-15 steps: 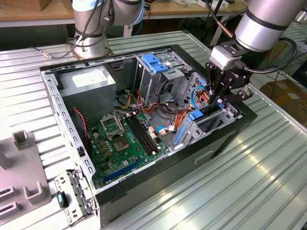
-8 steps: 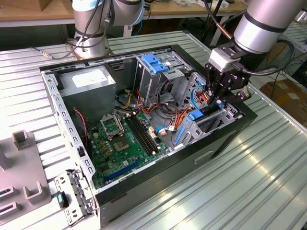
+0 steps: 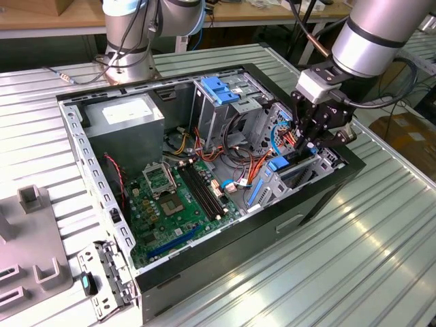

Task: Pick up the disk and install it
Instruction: 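Insert the first disk wire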

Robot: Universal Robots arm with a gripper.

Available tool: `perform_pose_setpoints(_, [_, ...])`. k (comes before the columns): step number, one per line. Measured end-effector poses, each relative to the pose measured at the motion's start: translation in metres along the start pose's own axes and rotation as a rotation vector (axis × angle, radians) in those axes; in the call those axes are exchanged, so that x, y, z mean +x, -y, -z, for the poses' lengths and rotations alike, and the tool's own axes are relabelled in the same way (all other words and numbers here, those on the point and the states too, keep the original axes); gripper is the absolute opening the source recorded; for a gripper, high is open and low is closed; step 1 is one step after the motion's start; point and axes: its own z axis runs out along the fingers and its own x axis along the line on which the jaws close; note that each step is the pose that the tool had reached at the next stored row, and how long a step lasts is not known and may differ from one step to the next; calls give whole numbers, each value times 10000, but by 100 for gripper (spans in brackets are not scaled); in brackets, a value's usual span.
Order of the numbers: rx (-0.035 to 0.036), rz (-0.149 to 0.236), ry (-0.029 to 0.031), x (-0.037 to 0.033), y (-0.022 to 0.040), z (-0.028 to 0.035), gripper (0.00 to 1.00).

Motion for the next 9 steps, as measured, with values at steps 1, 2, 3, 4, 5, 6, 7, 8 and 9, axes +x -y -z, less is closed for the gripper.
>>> perform_pose_setpoints(1, [-1,0,1,0,0,7,18])
perform_pose_setpoints(2, [0,0,1,-1,1,33,24])
perform_pose_setpoints(3, [0,1,-1,-1,2,57,24])
perform_pose_setpoints(4, [0,1,-2,-2,3,92,24])
perform_pose_setpoints(5, [0,0,2,-2,3,92,24])
perform_pose_setpoints(6, [0,0,5,-2,3,92,22])
perform_pose_setpoints(7, [0,0,6,-2,3,93,22])
perform_pose_setpoints(8, [0,-1,8,-2,3,93,22])
perform_pose_setpoints(9, [0,0,10,-2,3,93,16])
